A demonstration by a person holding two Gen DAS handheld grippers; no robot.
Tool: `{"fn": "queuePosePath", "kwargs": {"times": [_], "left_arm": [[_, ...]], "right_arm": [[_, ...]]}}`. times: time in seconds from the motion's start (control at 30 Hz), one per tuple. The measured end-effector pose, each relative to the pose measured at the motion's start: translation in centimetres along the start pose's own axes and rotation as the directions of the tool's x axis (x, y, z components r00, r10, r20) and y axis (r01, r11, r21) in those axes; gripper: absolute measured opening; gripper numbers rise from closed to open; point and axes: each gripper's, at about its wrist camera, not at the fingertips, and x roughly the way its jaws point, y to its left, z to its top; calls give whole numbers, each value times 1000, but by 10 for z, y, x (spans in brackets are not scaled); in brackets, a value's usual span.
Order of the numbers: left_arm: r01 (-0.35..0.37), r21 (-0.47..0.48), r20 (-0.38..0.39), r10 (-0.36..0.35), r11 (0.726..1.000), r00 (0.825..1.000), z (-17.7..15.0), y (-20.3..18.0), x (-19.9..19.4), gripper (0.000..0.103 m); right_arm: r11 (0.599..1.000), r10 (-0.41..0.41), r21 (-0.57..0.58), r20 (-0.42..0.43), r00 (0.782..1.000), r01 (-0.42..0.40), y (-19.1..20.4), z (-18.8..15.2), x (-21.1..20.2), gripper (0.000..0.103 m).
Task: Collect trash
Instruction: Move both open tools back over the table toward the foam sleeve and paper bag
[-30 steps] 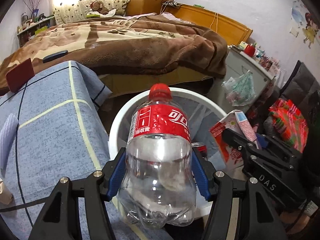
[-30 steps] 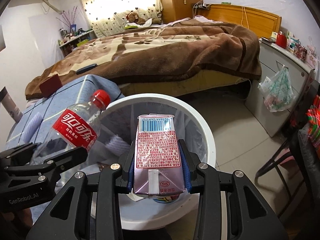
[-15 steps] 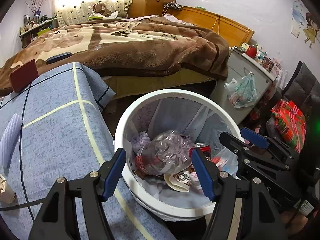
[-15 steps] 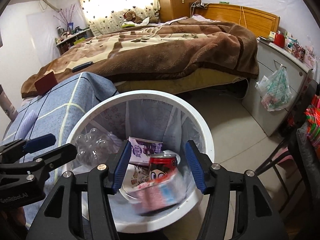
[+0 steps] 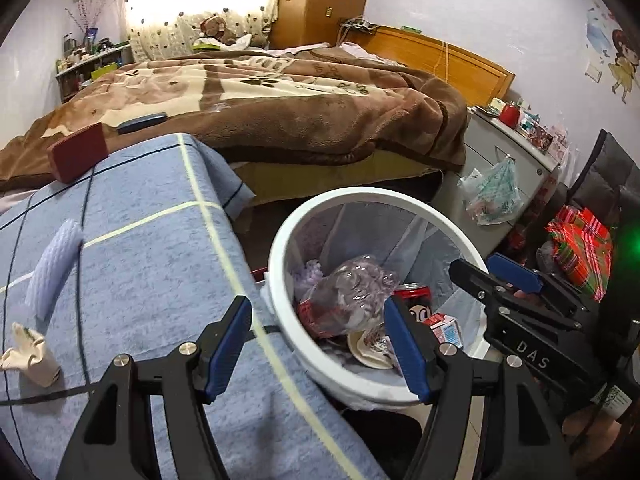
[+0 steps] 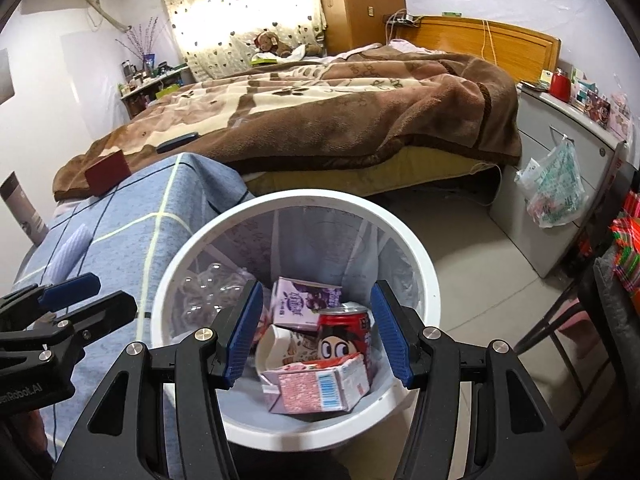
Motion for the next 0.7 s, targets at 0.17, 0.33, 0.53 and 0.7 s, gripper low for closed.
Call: {"fn": "queuePosePath", "kwargs": {"times": [0.17, 0.33, 0.53, 0.7], "left_arm": [[-42, -6, 20, 42, 999, 999, -6, 9, -13, 70], [-70, -43, 37, 72, 997, 997, -16, 29, -26, 71], [-135, -97, 55, 141, 986, 988, -27, 58, -40, 71], [-212, -122, 78, 223, 969, 972, -37, 78, -53, 71]], "right_arm": [[1000, 21, -8, 20, 1000, -21, 9, -1, -5, 58], [998, 53, -30, 33, 998, -52, 23, -3, -10, 58], [994, 88, -72, 33, 996, -85, 43, -6, -11, 58], [986, 133, -108, 38, 990, -129, 61, -8, -12, 58]]}}
